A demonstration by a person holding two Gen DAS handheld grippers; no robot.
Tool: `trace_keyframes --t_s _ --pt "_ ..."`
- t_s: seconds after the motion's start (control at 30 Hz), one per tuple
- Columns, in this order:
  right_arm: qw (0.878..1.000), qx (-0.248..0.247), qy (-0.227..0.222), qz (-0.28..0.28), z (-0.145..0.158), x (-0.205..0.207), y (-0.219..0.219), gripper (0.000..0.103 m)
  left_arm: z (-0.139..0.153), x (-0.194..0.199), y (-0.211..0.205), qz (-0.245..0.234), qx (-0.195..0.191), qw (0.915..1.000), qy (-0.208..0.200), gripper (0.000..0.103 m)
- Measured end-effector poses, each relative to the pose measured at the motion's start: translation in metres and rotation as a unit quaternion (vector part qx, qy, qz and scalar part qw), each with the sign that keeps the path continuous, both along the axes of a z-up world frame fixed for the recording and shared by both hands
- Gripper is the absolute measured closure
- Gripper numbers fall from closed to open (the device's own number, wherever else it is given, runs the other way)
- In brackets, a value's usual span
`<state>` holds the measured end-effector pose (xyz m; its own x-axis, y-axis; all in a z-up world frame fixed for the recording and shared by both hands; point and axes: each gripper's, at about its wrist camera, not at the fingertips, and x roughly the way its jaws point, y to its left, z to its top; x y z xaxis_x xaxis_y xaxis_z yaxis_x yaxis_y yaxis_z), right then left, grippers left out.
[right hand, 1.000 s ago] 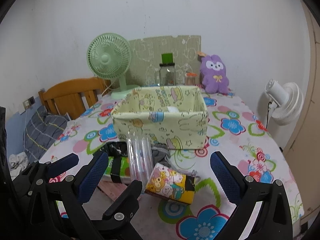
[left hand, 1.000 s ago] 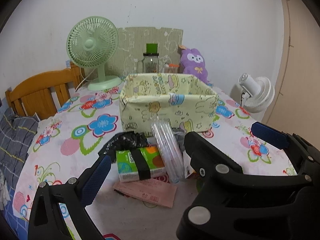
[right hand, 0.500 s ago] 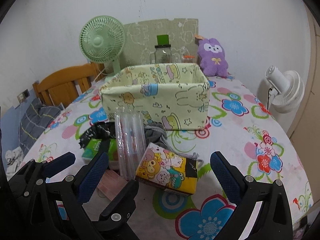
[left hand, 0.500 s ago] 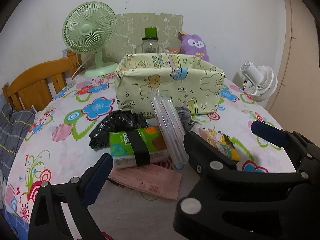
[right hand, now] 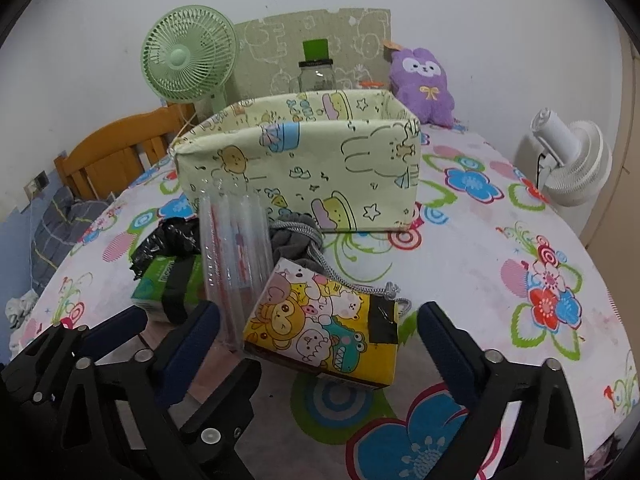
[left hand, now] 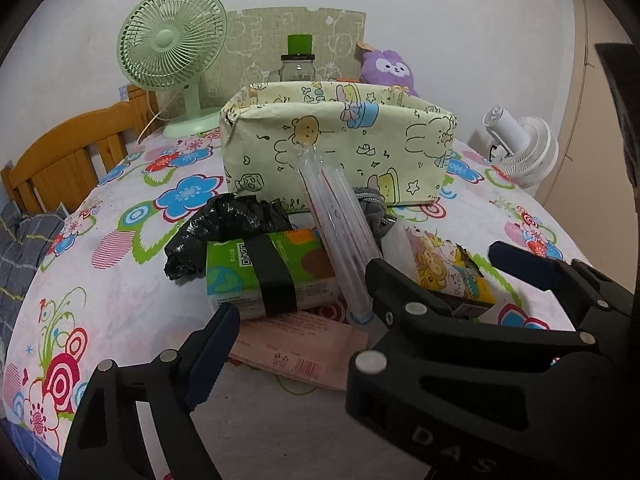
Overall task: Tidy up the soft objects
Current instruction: 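Grasp the yellow cartoon-printed box with the right tool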
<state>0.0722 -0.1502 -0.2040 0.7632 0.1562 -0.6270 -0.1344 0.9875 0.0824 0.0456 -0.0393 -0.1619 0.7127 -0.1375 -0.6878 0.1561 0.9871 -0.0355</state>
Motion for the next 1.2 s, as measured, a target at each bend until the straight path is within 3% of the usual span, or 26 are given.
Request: trace_keyframes --t_s 0.4,1.03,1.2 --pt "0.999 0.019 0.029 0.001 -0.012 0.008 -0.007 0.027 -0.005 0.005 -0.008 -0.004 0.013 0.9998 0.014 0.018" --pt "0.999 0.037 -0.006 -0.027 0.016 0.013 -0.037 0.027 0.021 0.018 -0.031 -0.004 0.026 0.9993 -0.027 0.020" --pt "0.999 0.032 -0.012 -0.024 0.020 0.021 -0.038 0.027 0.017 0.037 -0.028 0.013 0.019 0.9996 -0.012 0.031"
